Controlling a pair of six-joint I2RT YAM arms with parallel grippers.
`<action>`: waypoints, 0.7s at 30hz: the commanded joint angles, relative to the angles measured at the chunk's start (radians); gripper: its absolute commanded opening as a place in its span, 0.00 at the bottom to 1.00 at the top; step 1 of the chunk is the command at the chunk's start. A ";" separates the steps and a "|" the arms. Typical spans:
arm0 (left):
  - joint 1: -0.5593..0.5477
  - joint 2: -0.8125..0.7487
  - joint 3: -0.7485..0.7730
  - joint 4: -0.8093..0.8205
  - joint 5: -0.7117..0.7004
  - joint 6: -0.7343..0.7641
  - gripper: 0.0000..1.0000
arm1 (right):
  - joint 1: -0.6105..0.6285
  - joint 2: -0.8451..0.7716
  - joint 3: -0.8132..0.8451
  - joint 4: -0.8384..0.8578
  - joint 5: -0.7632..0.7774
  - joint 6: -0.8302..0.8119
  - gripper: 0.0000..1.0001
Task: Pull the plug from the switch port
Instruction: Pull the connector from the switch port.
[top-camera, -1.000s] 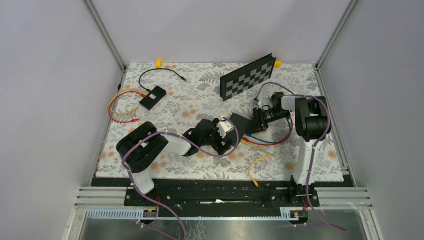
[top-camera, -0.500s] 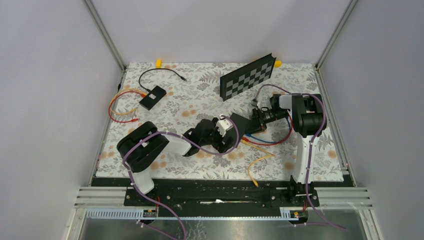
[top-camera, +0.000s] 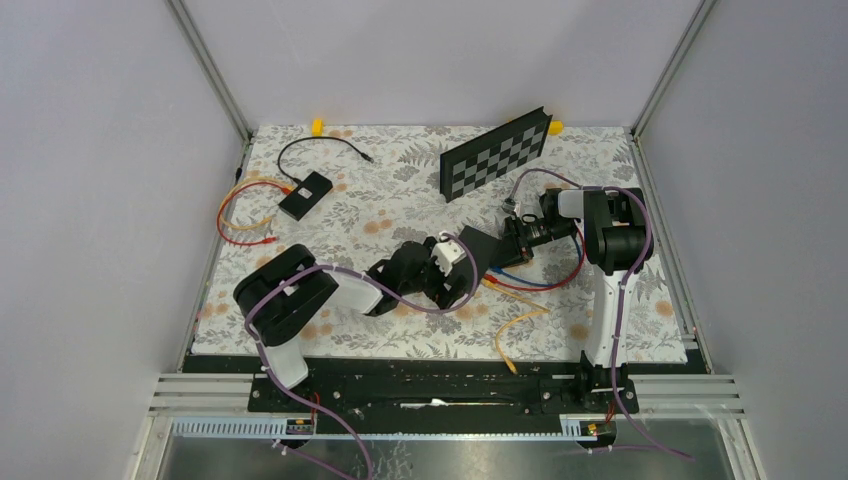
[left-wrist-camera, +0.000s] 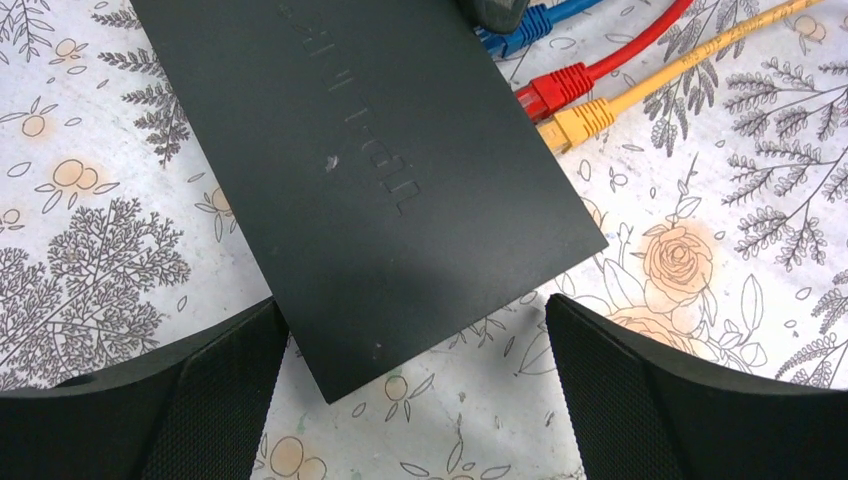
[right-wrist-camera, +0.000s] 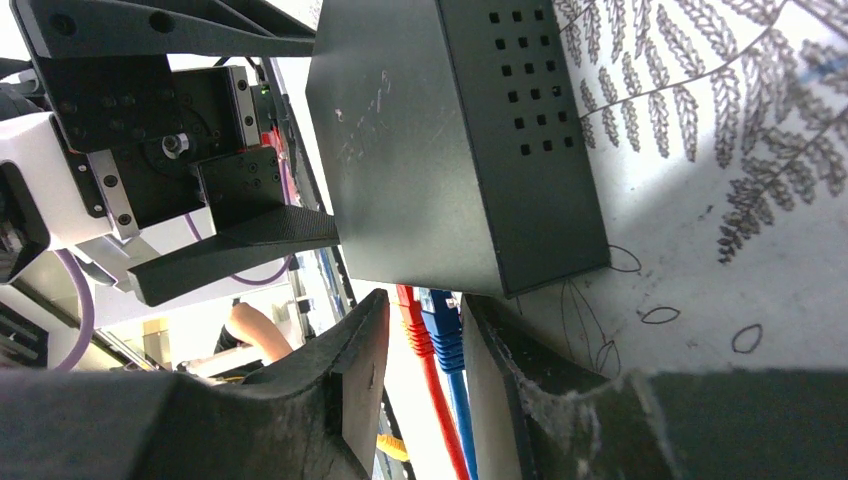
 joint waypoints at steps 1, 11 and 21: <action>-0.025 -0.059 -0.025 0.080 -0.082 0.024 0.99 | 0.007 -0.004 -0.025 0.032 0.069 -0.042 0.41; -0.031 -0.033 -0.008 0.052 -0.074 0.023 0.99 | 0.008 -0.004 -0.016 0.009 0.059 -0.070 0.40; -0.031 -0.028 -0.011 0.064 -0.053 0.016 0.99 | 0.009 -0.007 -0.007 -0.029 0.070 -0.126 0.38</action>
